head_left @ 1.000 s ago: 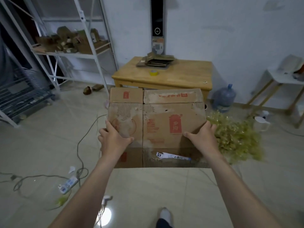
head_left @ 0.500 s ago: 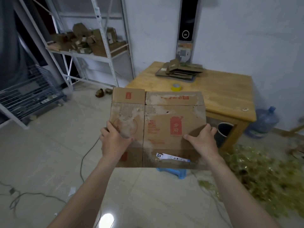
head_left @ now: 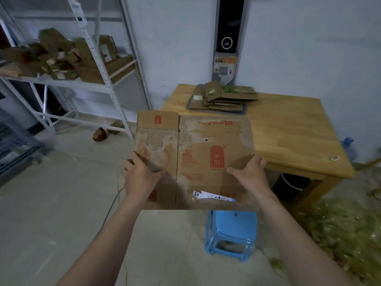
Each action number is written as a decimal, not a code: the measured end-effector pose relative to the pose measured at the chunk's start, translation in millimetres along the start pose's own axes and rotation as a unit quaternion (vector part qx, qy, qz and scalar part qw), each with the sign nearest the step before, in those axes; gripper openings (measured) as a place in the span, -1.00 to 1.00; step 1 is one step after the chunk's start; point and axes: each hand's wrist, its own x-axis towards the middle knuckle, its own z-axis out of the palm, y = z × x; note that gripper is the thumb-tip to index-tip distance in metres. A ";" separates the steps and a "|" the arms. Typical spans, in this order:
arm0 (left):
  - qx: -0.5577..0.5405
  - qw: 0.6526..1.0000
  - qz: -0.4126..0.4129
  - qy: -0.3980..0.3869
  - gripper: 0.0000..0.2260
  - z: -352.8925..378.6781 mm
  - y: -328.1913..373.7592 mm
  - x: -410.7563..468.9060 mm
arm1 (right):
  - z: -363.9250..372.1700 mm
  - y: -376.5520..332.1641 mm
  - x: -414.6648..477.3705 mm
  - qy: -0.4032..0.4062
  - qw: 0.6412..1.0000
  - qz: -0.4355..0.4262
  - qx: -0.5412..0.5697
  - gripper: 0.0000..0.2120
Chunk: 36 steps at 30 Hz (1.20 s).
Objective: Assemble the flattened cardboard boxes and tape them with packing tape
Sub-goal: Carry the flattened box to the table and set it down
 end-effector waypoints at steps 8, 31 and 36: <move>-0.001 0.999 0.013 -0.048 0.06 56.7 43.0 175.3 | 55.3 -42.6 150.9 0.016 1.000 0.026 0.006 -0.05; 0.033 0.983 0.039 -0.176 0.06 265.6 233.5 555.8 | 105.6 -87.9 537.5 0.036 0.988 0.147 0.016 -0.13; 0.050 0.970 0.056 -0.232 0.06 323.8 291.3 595.0 | 87.5 -72.2 579.4 0.070 0.976 0.206 -0.015 -0.12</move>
